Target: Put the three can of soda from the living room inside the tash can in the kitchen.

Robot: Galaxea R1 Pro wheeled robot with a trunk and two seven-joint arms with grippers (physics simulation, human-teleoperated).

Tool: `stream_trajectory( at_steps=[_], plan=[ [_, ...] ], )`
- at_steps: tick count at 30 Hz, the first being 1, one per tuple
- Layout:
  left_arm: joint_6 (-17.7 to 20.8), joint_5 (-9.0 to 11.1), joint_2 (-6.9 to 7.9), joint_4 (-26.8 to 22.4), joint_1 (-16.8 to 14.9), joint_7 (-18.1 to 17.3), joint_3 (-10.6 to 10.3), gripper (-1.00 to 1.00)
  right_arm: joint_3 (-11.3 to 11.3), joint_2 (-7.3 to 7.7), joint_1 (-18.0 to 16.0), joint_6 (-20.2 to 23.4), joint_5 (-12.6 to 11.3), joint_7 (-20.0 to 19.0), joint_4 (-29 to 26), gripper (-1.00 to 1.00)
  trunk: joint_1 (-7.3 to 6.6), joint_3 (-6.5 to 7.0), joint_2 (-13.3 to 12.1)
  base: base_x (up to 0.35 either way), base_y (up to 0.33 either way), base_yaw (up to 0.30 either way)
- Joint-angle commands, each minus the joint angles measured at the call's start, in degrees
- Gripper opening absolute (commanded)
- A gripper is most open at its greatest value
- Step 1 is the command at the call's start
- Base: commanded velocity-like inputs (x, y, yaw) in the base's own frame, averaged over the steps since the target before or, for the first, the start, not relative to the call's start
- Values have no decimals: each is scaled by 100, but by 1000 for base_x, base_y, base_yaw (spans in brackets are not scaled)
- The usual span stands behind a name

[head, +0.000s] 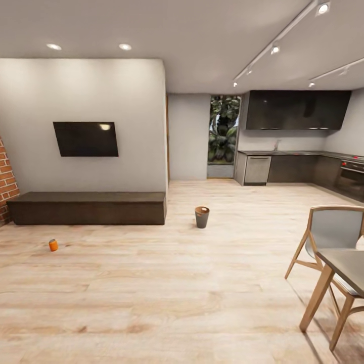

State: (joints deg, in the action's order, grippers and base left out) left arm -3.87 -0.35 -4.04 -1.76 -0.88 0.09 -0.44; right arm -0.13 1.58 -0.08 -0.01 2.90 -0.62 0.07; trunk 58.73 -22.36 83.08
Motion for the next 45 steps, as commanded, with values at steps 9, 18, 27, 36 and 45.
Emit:
stream_trajectory(
  at_steps=[9,18,27,36,45],
  plan=[
    [-1,0,0,0,0,0,0,100,4,0,1,-2,5,0,10,100,0,0,0,339,-119,66],
    [-2,0,0,0,0,-3,0,100,4,0,1,-1,0,0,11,100,0,0,0,339,-117,66],
    [-5,0,0,0,0,-2,0,100,4,0,0,-1,2,0,11,100,0,0,0,339,-91,66],
    [-8,0,0,0,0,0,0,100,4,0,-1,0,2,0,11,100,0,0,0,339,-91,66],
    [-8,0,0,0,0,0,0,100,0,0,0,-1,0,0,15,100,0,0,0,339,-127,18]
  ],
)
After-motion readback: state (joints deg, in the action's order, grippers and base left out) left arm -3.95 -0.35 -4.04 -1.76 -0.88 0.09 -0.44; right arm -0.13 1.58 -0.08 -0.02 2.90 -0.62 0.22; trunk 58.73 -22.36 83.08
